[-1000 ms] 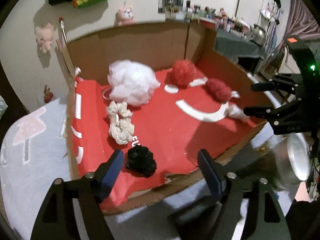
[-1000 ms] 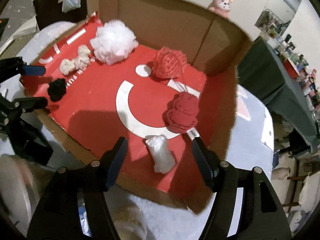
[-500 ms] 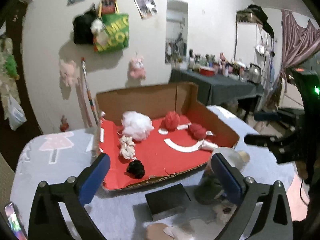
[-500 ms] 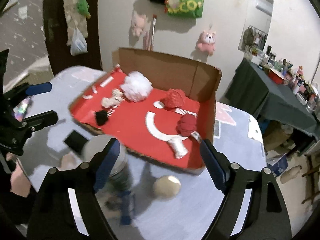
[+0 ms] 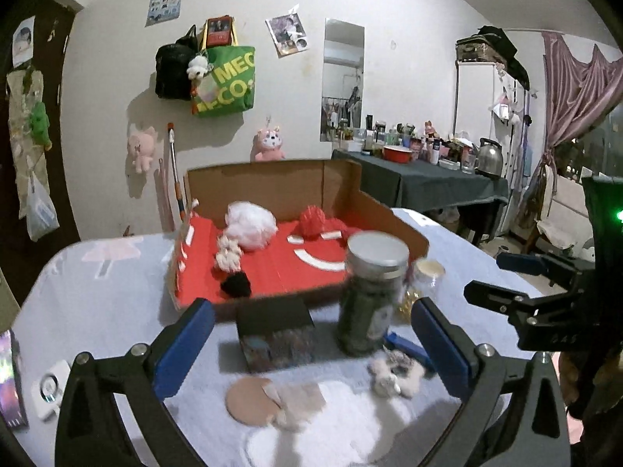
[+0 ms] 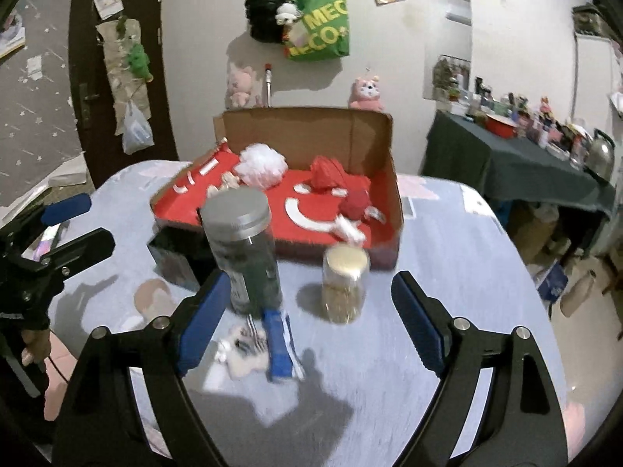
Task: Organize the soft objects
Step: 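Withdraw both tools from the box back over the table, then grasp the white napkin with the left tool while the right tool grasps the blue-and-white packet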
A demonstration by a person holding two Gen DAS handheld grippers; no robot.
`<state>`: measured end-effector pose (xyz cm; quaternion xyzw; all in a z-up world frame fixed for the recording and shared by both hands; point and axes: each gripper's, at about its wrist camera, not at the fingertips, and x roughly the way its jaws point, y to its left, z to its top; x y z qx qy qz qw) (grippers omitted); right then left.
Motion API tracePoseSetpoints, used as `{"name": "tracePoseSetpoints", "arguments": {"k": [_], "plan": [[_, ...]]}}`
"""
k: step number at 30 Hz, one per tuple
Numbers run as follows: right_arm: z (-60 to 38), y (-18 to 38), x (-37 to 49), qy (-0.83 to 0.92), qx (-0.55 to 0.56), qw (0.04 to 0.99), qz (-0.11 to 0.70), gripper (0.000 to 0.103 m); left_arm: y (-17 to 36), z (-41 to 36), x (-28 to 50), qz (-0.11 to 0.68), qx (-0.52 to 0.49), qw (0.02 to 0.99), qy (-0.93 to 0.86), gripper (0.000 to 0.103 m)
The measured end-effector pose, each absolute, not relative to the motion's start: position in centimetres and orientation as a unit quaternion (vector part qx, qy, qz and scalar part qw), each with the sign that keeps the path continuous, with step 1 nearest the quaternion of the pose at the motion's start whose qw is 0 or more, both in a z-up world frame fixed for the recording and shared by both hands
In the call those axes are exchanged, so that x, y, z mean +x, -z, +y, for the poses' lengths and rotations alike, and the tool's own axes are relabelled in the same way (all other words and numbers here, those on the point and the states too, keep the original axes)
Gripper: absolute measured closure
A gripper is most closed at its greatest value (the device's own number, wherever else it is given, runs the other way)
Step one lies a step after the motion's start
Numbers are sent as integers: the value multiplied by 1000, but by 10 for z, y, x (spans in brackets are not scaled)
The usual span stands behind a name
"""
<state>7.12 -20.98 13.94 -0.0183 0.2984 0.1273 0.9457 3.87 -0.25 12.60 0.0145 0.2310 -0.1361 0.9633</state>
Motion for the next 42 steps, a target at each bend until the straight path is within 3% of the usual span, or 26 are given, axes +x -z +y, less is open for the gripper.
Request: {"name": "tracePoseSetpoints", "arguments": {"k": [14,21,24,26,29,32,34,36,37,38,42], "plan": [[-217,-60,71,-111,10,925,364,18,-55,-5,39,300,33,946,122,1],[-222,-50,82,-136,47,914,380,18,-40,-5,48,322,42,938,123,13],[-221,-48,87,-149,51,910,383,25,-37,-4,53,331,44,934,125,17],[-219,-45,90,-155,51,908,386,36,-35,-3,54,334,46,933,125,18],[-220,-43,94,-163,62,904,390,41,-32,-1,57,339,51,932,121,22],[-221,-44,99,-181,80,899,391,53,-29,1,63,349,53,928,120,35],[-221,-42,102,-195,88,893,397,56,-24,3,66,356,56,926,116,43],[-221,-42,103,-207,93,889,398,64,-23,3,66,353,62,927,113,58],[-221,-41,103,-218,100,885,399,72,-23,4,66,351,64,927,113,64],[-222,-40,104,-231,111,879,403,77,-23,4,65,350,63,927,116,76],[-222,-43,99,-241,118,881,391,83,-28,3,64,350,48,926,136,83]]}}
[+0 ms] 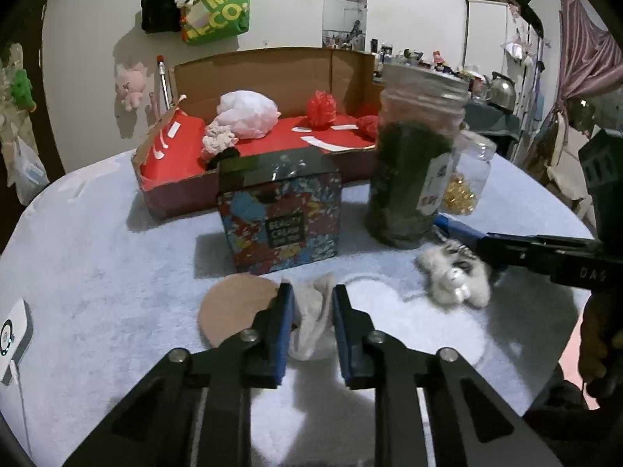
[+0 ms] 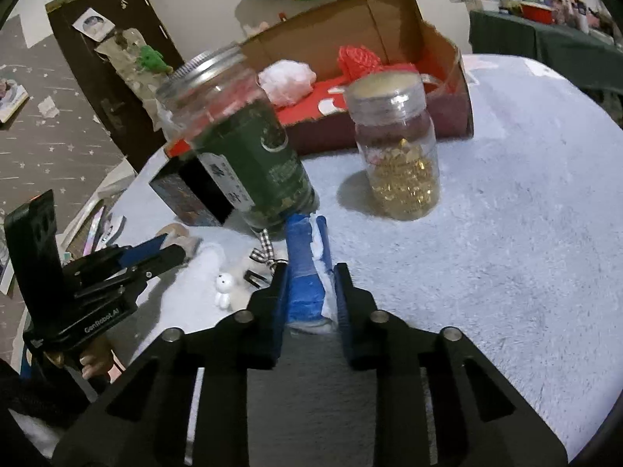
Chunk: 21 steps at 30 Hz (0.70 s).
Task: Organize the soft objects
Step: 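Grasp the white napkin with the left tool while the right tool grasps the blue-and-white packet, then carry the white napkin and blue packet into the box and open both tools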
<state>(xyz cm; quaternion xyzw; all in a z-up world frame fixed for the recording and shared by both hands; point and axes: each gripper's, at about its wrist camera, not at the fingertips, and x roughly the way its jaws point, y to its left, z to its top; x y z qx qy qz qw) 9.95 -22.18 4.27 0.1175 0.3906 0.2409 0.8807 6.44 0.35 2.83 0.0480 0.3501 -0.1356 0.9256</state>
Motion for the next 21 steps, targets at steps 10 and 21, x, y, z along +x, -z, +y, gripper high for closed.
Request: {"name": "tracePoseSetpoints", "arguments": {"k": [10,21], "plan": [[-216,-62,88,-240,94,896,361,83,-38,-9,68,350,37,921,169,84],[-221,-64,86,-233,91,899,360,83,-45,-6,68,344,35,924,165,84]]}}
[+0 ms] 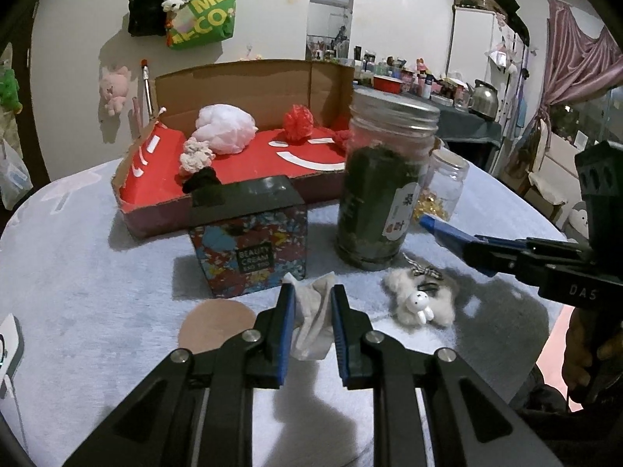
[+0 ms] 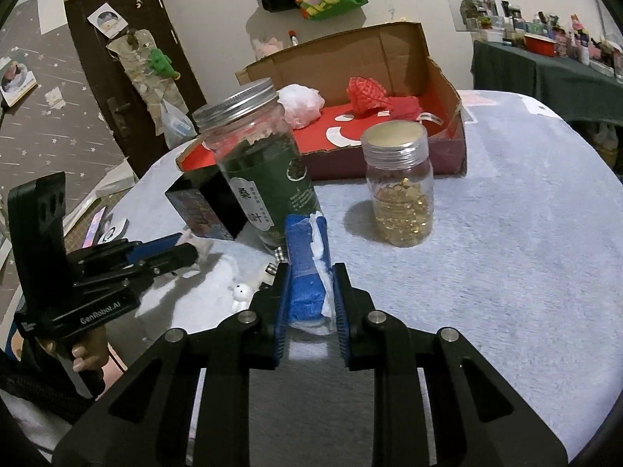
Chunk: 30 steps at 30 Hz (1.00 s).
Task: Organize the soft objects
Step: 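Carry the white napkin and blue packet into the box and open both tools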
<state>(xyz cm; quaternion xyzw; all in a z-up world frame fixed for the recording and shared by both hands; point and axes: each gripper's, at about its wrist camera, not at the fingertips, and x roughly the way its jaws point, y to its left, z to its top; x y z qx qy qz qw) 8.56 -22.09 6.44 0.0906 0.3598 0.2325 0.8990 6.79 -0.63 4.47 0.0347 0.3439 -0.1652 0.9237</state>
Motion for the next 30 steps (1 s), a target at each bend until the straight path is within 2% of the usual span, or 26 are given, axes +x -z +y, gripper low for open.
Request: {"name": "tracePoseSetpoints", "arguments": {"k": [18,30], "plan": [[-253,-62,81,-196,92,902,373,83,-59,51,67,346,14,931,114,84],[-274,-59,83,-165,58,912,370,83,-62,68,74,326,40,937,118,84]]}}
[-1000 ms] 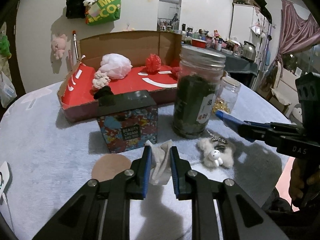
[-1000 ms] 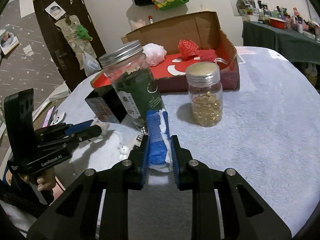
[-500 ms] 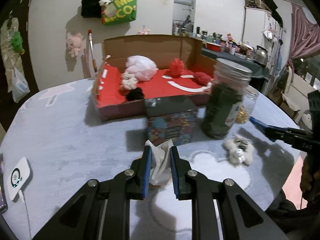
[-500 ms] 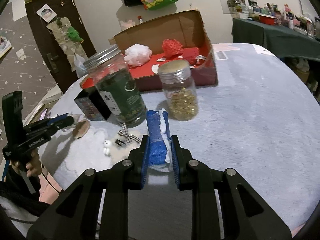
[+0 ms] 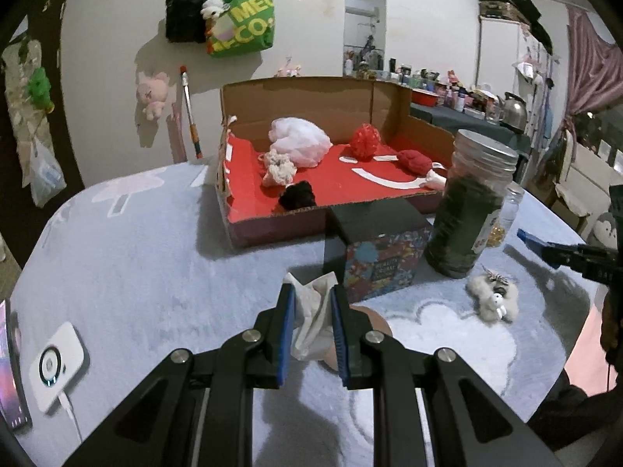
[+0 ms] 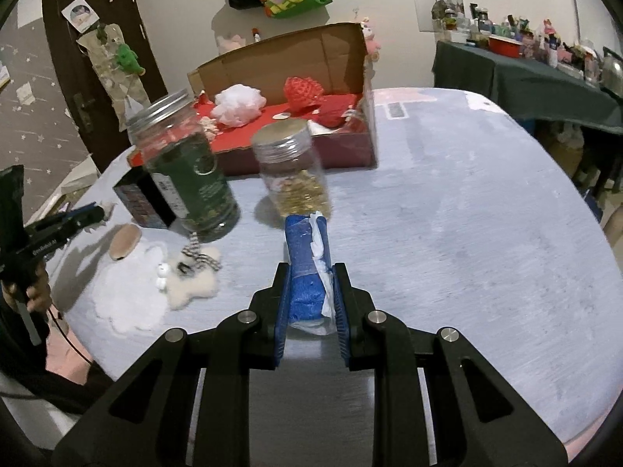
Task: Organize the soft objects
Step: 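Carry the white napkin and blue packet into the box and open both tools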
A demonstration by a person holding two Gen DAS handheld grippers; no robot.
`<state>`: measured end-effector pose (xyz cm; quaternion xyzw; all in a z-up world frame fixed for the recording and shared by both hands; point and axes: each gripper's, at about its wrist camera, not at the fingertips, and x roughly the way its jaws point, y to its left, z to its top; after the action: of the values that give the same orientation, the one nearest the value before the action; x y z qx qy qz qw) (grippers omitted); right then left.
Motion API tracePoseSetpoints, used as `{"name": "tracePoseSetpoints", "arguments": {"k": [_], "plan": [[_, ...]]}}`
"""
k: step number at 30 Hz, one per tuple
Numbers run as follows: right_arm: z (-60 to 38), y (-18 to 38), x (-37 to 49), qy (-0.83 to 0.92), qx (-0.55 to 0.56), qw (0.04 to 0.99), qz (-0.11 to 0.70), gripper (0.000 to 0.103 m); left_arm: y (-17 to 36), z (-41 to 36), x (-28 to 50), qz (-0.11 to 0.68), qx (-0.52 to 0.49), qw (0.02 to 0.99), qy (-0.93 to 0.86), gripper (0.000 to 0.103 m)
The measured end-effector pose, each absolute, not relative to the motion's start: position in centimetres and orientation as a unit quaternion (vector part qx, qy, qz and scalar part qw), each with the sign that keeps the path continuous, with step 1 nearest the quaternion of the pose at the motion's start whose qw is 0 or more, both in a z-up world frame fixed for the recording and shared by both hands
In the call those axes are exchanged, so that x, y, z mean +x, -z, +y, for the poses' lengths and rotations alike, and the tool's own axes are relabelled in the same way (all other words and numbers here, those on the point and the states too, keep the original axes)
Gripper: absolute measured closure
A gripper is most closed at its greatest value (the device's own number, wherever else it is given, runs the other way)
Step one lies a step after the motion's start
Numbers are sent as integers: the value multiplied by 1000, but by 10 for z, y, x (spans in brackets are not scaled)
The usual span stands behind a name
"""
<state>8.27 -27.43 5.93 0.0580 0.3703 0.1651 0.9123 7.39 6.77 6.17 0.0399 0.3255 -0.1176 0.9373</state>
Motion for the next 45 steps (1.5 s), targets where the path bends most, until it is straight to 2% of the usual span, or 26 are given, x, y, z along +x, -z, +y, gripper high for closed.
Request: {"name": "tracePoseSetpoints", "arguments": {"k": [18,30,38,45], "plan": [[-290,-66,123,-165,-26,916,364,83,-64,70,122,327,90,925,174,84],[-291,-98,159,-211,-57,914,342,83,-93,65,162,319,104,918,210,84],[-257,-128,198,-244,-91,906,332,83,-106,44,207,348,108,905,218,84],[-212,-138,240,-268,-123,885,361,83,-108,18,245,388,106,889,218,84]]}}
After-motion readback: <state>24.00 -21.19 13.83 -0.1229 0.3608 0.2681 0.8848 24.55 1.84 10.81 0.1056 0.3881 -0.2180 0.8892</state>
